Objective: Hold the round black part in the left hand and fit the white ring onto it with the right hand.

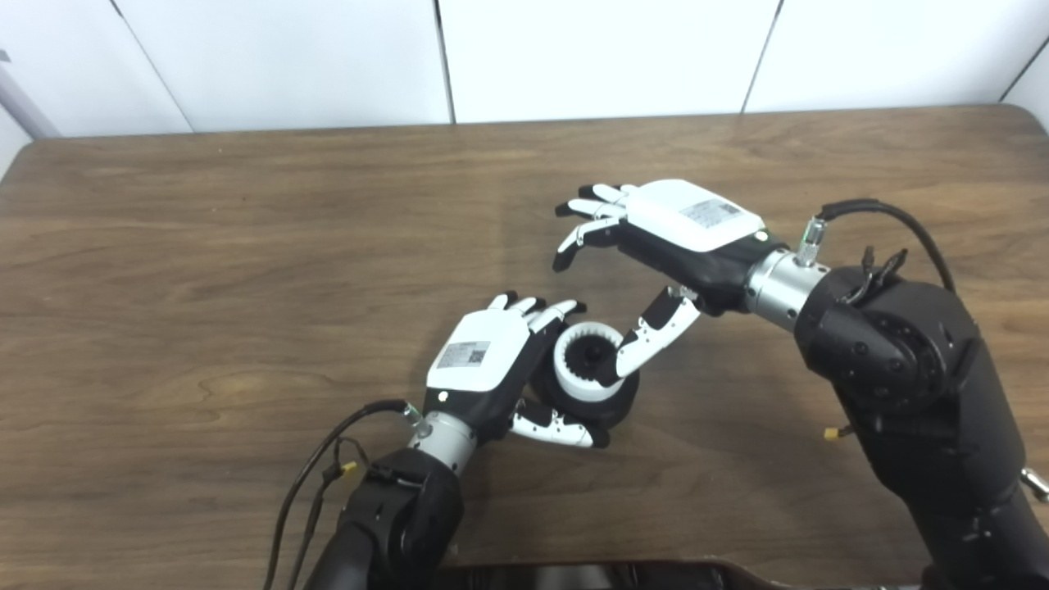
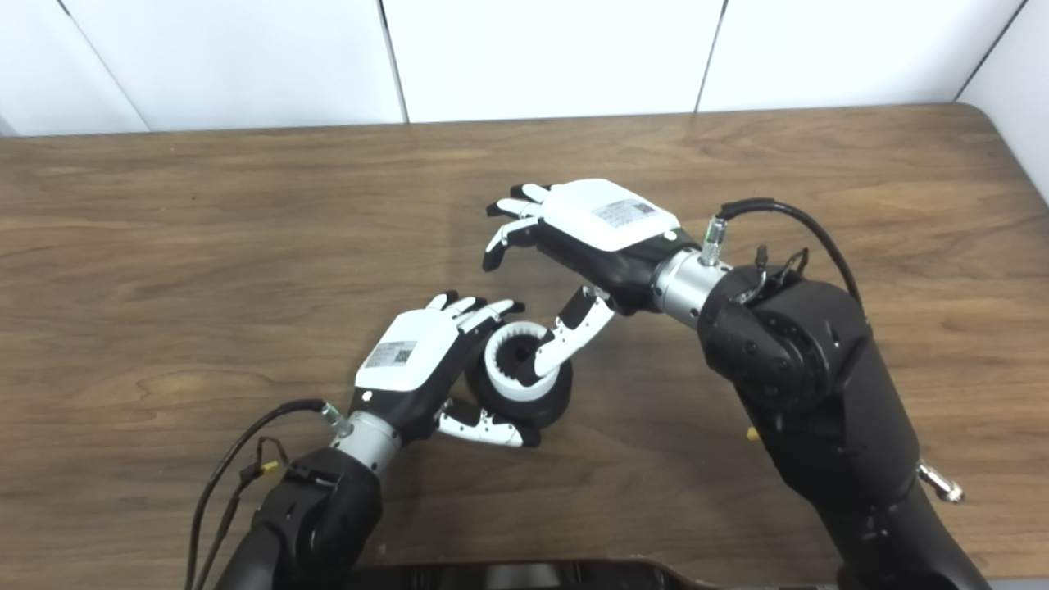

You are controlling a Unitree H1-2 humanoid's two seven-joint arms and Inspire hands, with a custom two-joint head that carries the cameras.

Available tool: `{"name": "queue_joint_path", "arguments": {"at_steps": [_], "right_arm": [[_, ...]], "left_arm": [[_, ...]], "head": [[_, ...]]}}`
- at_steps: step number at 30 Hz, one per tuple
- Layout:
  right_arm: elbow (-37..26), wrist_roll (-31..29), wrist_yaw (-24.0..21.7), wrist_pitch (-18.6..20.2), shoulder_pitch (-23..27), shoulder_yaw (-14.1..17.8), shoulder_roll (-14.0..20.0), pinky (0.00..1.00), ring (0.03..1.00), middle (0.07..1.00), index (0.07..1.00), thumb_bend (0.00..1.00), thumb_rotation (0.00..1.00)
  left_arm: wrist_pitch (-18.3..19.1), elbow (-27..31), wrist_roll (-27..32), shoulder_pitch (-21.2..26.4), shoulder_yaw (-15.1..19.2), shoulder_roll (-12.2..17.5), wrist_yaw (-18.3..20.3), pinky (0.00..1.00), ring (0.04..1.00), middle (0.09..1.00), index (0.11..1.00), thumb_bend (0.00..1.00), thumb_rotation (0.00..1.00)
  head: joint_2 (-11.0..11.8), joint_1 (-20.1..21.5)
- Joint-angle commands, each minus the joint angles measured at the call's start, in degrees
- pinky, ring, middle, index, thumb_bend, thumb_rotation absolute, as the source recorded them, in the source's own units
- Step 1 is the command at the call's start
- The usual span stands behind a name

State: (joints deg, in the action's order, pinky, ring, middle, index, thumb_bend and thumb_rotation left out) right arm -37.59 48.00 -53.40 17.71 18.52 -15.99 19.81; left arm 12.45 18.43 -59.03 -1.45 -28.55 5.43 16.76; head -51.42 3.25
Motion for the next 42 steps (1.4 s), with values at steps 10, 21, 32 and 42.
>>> {"name": "queue_joint_path", "arguments": {"at_steps": [10,21,32,42], "right_arm": [[-1.0,0.0,2.1,0.4,1.7,1.8,-0.4,1.00,1.000,0.951,0.733,1.00,0.43],[-1.1,-0.7,1.5,2.1,1.7,2.9,0.0,1.00,1.000,0.953,0.757,1.00,0.46],[0.4,-0.9,3.9,1.5,0.8,3.4,0.8,1.00,1.000,0.954,0.784,1.00,0.49],[2.2,-1.6,7.3,0.6,0.0,3.9,0.8,1.00,1.000,0.947,0.773,1.00,0.48]], "left_arm": [[2.0,0.7,-1.5,1.3,1.2,-0.4,2.7,1.00,0.928,0.906,0.927,1.00,0.44],[8.2,5.5,-2.2,3.1,4.9,-0.3,13.9,1.00,0.972,0.949,0.940,1.00,0.44],[10.0,9.8,5.5,6.6,10.7,2.3,19.4,1.00,0.984,0.983,0.971,1.00,0.46],[9.3,10.9,10.7,7.2,12.9,5.2,18.1,1.00,1.000,1.000,0.999,1.00,0.55]], "head": [[0.2,-0.3],[0.1,-1.3],[0.8,-2.5],[2.5,-3.8]]}}
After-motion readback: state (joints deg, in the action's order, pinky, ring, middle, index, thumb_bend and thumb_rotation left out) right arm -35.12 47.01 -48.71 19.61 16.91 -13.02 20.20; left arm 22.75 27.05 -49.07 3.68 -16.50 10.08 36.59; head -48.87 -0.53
